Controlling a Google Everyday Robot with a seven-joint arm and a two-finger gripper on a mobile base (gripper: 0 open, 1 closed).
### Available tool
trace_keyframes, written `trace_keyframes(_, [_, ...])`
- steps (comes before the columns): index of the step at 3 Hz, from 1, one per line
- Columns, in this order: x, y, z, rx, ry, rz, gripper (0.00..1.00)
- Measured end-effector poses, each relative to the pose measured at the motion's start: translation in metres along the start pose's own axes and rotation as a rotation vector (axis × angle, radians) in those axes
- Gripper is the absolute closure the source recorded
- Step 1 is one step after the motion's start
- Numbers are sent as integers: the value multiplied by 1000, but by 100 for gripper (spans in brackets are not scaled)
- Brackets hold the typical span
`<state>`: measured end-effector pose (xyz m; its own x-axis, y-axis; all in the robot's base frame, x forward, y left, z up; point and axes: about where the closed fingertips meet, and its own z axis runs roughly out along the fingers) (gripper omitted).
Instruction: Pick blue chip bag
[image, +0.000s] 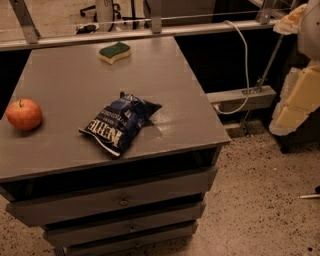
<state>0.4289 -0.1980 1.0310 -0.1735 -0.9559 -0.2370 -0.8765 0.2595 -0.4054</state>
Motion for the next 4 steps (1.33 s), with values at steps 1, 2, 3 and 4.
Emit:
trace_keyframes(1, [0, 0, 0, 0, 0, 0, 0])
trace_keyframes(2, [-4, -3, -1, 0, -27, 1, 0])
trace_keyframes(3, [-21, -3, 24, -26, -121, -9, 0])
trace_keyframes(4, [-65, -5, 63, -54, -303, -18, 0])
